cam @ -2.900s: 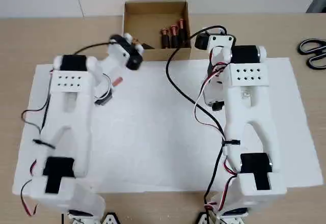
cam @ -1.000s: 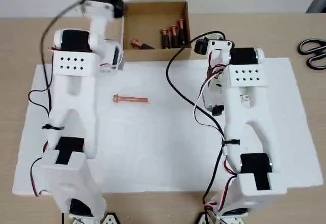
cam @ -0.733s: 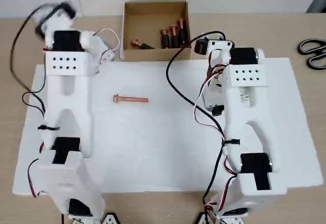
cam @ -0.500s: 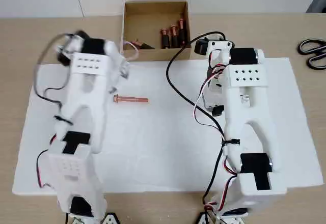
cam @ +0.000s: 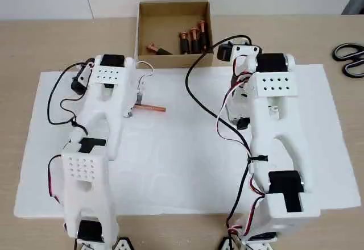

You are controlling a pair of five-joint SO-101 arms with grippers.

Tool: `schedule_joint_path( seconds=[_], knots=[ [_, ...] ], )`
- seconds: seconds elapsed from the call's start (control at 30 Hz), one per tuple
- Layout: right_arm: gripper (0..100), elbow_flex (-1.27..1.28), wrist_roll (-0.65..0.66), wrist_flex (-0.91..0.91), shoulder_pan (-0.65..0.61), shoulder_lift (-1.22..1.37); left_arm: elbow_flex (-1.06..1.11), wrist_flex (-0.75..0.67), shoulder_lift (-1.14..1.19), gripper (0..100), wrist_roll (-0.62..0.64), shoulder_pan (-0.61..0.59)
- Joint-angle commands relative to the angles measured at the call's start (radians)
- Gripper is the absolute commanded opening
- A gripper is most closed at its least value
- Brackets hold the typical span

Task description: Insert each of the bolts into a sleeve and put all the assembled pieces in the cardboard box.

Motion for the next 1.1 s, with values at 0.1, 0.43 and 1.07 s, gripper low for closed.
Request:
schedule_joint_path(
  seconds=[0.1, 0.43, 1.07],
  knots=[
    [0.4, -0.005, 0.006, -0.001, -0.004, -0.059, 0.005, -0.014, 0.005, 13, 0.003, 0.002],
    [0.4, -0.005, 0.006, -0.001, -0.004, -0.059, -0.087, 0.032, 0.005, 1, -0.058, 0.002],
    [0.4, -0.034, 0.012, 0.001, -0.004, -0.073, -0.545, 0.221, -0.077, 1, -1.154, 0.064]
  ],
)
